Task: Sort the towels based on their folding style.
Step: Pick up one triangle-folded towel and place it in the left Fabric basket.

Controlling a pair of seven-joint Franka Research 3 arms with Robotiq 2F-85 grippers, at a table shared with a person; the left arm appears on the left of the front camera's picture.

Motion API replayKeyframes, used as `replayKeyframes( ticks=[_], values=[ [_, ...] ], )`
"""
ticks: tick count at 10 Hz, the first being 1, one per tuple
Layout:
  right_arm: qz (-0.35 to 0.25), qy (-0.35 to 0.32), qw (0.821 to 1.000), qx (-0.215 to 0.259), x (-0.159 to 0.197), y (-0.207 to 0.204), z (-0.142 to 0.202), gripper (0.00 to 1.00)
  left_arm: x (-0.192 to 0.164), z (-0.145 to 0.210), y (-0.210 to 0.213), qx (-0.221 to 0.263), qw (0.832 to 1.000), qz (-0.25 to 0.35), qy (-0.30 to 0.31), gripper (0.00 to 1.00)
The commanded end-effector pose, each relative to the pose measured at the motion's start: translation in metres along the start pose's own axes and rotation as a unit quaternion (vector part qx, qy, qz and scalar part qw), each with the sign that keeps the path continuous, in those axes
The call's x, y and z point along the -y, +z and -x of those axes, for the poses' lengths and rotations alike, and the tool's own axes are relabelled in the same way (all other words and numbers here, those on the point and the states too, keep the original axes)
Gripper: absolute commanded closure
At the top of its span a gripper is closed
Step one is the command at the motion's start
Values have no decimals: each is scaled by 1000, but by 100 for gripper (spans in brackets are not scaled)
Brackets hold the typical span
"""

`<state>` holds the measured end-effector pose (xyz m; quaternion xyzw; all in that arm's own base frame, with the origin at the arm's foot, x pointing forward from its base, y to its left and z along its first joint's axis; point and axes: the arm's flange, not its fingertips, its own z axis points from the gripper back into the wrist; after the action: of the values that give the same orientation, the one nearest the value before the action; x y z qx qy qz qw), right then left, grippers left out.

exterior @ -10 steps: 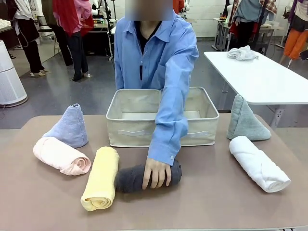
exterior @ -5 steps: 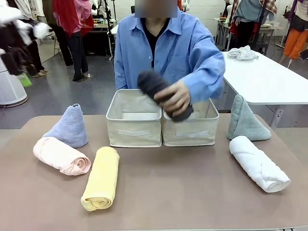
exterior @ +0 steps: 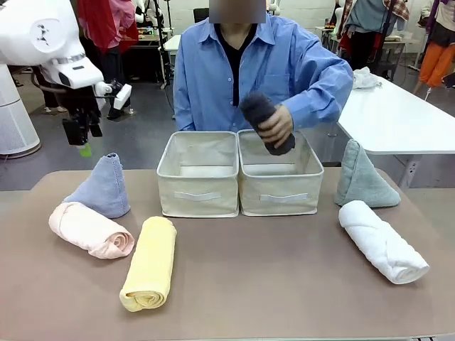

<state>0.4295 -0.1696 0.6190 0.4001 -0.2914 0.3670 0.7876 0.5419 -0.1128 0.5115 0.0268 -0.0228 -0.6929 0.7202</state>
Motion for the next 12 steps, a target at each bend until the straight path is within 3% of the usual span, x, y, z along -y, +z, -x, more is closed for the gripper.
replayKeyframes(
  ticks=[1,8,12],
  values=[
    [-3,1,1000,9,1,0,-1,0,2,-1,-6,13,1000,6,-26,0],
    [-3,1,1000,9,1,0,-1,0,-5,-21,-68,42,996,63,-49,0],
    [-3,1,1000,9,1,0,-1,0,-9,-21,-71,36,996,61,-47,0]
  ],
)
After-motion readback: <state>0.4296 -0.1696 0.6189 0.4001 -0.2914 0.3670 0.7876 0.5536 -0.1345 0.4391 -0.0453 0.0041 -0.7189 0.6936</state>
